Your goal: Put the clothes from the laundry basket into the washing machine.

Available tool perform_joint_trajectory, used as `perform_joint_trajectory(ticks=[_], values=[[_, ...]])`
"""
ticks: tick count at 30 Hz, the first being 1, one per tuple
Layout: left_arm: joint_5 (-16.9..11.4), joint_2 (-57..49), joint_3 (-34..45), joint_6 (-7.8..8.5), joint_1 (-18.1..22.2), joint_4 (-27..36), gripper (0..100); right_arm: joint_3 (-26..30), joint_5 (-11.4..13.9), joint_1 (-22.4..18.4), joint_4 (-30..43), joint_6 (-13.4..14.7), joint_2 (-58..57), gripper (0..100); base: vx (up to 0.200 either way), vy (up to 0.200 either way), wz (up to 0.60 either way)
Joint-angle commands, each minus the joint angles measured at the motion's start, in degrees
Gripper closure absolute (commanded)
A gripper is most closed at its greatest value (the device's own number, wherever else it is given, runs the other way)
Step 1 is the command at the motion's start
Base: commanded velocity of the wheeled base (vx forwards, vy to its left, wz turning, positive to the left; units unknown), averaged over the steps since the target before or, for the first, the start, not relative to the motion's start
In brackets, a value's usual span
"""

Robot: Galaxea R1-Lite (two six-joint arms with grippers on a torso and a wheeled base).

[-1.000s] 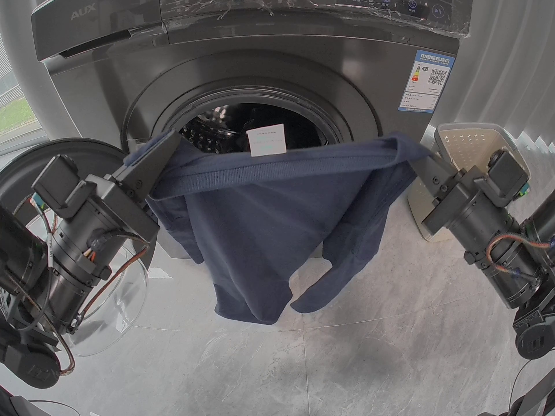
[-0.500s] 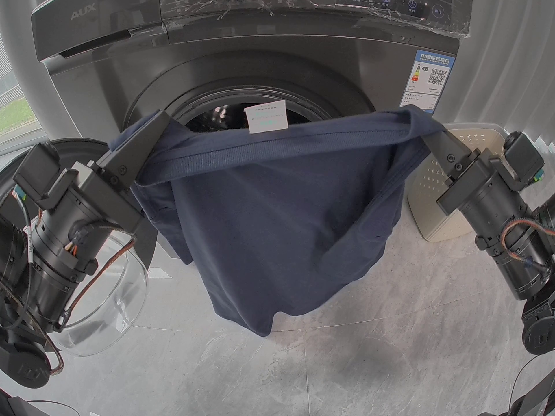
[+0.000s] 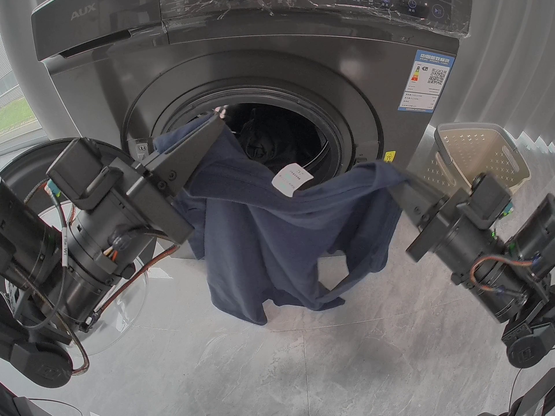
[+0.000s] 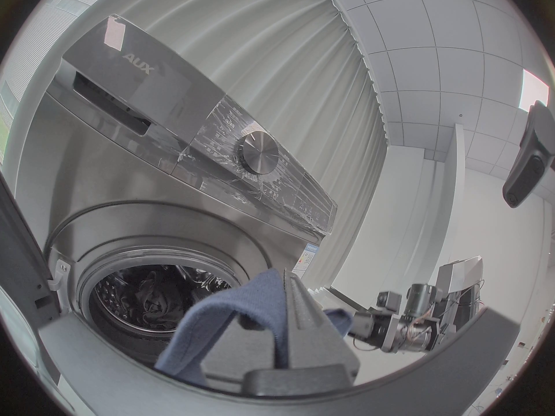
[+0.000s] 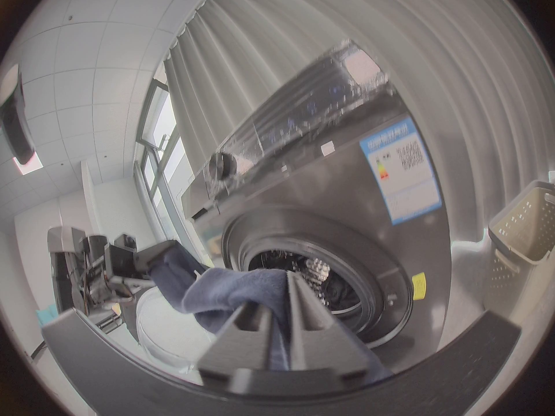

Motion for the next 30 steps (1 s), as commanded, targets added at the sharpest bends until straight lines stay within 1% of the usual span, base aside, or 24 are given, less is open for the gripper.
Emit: perform_joint_trajectory(ticks=[1,3,6,9,15,16,17,20,23,24,27,30], values=[[-0.08,1.65,-1.95,0.03,-0.23,-0.15,100,2.63,0.38,2.73,-0.28,-0.05,10.11,0,0.000,0.000,0.00],[-0.08,0.95,-1.95,0.03,-0.14,-0.06,100,2.81,0.56,3.35,-0.37,-0.13,14.33,0,0.000,0.000,0.00],[-0.25,0.07,-1.95,0.03,-0.23,0.12,100,1.40,0.91,3.96,-0.28,-0.40,18.55,0,0.000,0.000,0.00],[-0.34,-0.72,-1.78,0.11,-0.50,0.03,100,-1.85,1.79,3.96,-0.28,-0.75,23.21,0,0.000,0.000,0.00],[-1.13,-1.52,-1.16,-0.15,-1.99,-0.41,100,-8.27,1.87,3.61,-0.37,-1.19,30.24,0,0.000,0.000,0.00],[-1.13,-1.52,-1.16,-0.15,-1.99,-0.41,100,-8.53,1.87,3.52,-0.37,-1.19,30.50,0,0.000,0.000,0.00],[-1.57,-2.31,-1.07,-0.24,-2.25,-0.32,100,-10.90,1.79,3.26,-0.45,-1.10,32.44,0,0.000,0.000,0.00],[-1.48,-2.48,-1.07,-0.24,-2.25,-0.06,100,-14.24,1.79,3.79,-0.37,-1.10,33.58,0,0.000,0.000,0.00],[-1.48,-2.48,-1.07,-0.24,-2.25,-0.06,100,-15.74,1.87,4.14,-0.28,-1.19,33.76,0,0.000,0.000,0.00],[-1.57,-2.48,-0.99,-0.24,-2.25,-0.15,100,-17.14,1.79,4.58,-0.10,-1.28,34.64,0,0.000,0.000,0.00],[-1.57,-2.48,-0.90,-0.24,-2.34,-0.15,100,-18.99,1.79,4.23,-0.10,-1.28,36.13,0,0.000,0.000,0.00],[-1.57,-2.66,-0.81,-0.24,-2.34,-0.23,100,-22.07,1.79,3.44,0.07,-1.36,37.80,0,0.000,0.000,0.00]])
